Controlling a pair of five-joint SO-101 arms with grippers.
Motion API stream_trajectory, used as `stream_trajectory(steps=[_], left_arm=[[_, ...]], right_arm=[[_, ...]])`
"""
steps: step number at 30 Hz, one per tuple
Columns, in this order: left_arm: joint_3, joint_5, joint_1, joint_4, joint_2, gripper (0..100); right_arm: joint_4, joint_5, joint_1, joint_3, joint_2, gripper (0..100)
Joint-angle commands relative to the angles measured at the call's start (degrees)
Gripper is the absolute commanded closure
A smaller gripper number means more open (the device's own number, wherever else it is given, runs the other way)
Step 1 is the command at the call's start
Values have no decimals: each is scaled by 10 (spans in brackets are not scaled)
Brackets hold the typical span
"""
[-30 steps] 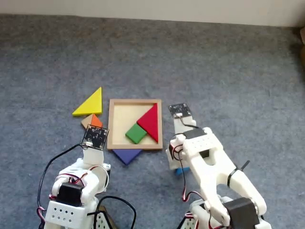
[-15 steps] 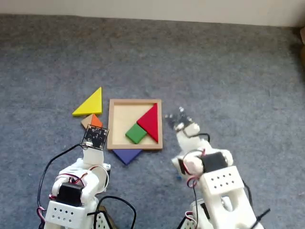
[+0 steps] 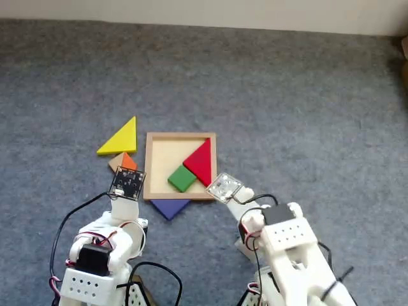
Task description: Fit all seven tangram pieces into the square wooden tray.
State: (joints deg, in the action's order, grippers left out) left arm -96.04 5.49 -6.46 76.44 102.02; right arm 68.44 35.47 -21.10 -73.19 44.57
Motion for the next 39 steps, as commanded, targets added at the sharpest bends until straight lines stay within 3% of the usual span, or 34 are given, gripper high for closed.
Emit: stream_trajectory(steps=[1, 8, 18, 27, 33, 39], left_arm=[[-11, 4, -11, 4, 9, 992], [-11, 4, -11, 4, 9, 992], [-11, 4, -11, 4, 9, 992], [-11, 4, -11, 4, 9, 992], [-11, 4, -11, 4, 9, 992], [-11, 4, -11, 4, 9, 992]], right_arm=[[0, 8, -7, 65, -88, 670], [-32, 9, -15, 153, -179, 670], [-89, 9, -44, 162, -255, 670], [-89, 10, -58, 162, -263, 671], [-90, 10, -87, 162, -266, 755], [-90, 10, -109, 160, -266, 756]])
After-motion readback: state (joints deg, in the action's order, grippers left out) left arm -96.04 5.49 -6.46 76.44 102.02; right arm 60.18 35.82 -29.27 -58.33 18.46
